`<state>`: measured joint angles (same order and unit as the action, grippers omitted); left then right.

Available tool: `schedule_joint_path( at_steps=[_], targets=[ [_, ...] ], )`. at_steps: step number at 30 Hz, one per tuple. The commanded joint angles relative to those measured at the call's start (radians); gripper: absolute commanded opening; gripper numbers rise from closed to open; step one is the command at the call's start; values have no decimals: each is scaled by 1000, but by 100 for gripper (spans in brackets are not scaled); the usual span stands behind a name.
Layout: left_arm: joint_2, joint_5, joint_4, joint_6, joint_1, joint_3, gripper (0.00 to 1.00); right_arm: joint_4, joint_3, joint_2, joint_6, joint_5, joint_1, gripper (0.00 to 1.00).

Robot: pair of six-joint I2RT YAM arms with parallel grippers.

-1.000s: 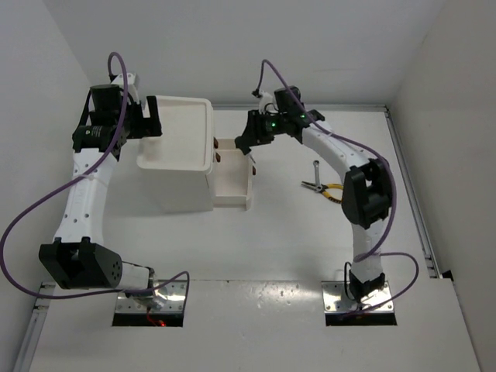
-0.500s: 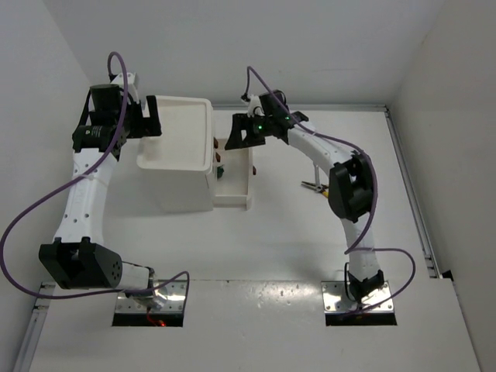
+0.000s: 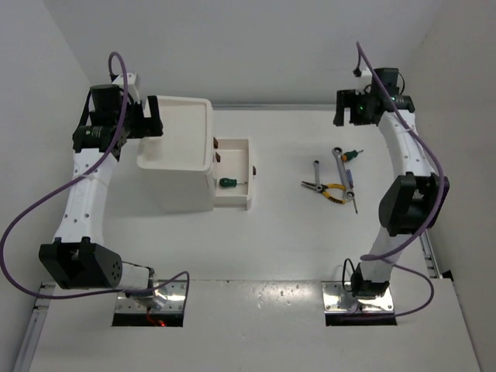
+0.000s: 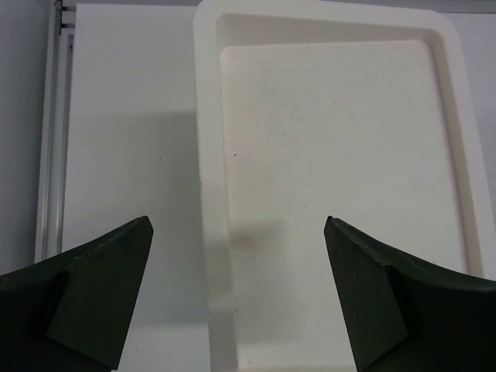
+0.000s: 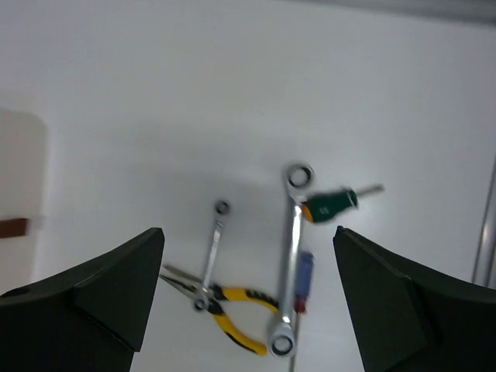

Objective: Sort the tools into containers

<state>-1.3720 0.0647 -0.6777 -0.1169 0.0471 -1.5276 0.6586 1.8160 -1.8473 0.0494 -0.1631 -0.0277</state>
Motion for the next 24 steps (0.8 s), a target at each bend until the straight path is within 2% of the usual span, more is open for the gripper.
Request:
schedule_joint_path(
  at_steps=[1,6,9,11,14,16,19,24],
  targets=[
    [21,15,49,-13,-9,17,100,108,-69,-32,-34,109,-61,91],
    [11,15,67,-13,-9,27,100,131,-37,-131,128,48,-126,91],
    [11,-9,67,-13,-9,37,100,150,22,-187,271,88,-135,86],
    [11,-20,67,-13,-9,37,100,215,98,-260,427,126,-144,85],
    [11,-20,76,-4,-9,47,100,300,172,-351,578,77,-167,85],
    [11,-32,76,-4,-9,56,100,279,137,-362,669,44,-181,85],
    [20,-42,76,-4,-9,57,100,214,91,-348,748,57,-190,84],
    [30,-65,76,14,-9,66,100,214,106,-357,791,109,-190,75]
  ],
)
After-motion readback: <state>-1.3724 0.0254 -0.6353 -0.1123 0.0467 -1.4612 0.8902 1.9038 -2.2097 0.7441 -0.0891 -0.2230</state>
